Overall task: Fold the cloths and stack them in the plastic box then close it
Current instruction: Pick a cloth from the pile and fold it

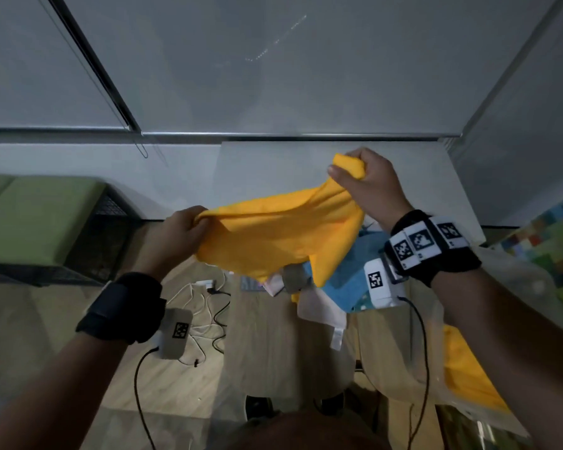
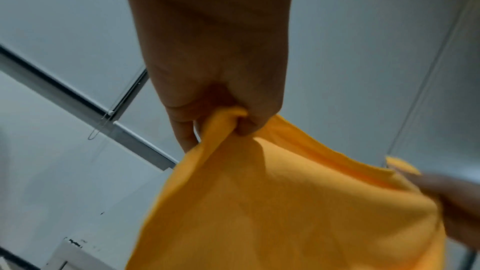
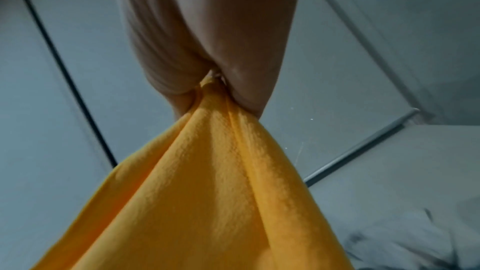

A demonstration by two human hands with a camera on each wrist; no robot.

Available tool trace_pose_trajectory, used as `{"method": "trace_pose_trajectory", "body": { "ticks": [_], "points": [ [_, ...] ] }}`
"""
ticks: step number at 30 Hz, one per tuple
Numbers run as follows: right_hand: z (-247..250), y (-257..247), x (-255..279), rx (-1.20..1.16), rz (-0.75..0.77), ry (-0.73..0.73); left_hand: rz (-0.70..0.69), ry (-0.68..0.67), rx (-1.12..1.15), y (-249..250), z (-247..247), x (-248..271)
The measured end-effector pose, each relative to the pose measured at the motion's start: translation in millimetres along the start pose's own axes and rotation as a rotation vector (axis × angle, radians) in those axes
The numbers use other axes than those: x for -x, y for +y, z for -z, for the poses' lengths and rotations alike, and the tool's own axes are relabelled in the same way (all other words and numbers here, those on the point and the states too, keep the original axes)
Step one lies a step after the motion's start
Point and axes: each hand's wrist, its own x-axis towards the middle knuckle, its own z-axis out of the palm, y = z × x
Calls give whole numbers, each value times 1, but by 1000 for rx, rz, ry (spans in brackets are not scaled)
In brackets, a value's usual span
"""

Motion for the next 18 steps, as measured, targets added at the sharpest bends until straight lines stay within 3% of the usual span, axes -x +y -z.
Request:
{"method": "trace_pose_trajectory", "body": {
  "ticks": [3,6,11,18],
  "points": [
    [14,21,-1,-32,-54,79,27,66,186,-4,13,2],
    [22,31,4,-48,-124,58,-9,73,284,2,25,7],
    [16,49,15,6,-241,69,-15,153,317,2,28,8],
    [-9,53,43,43,-417,254,107,267,349,5,7,14]
  ]
}}
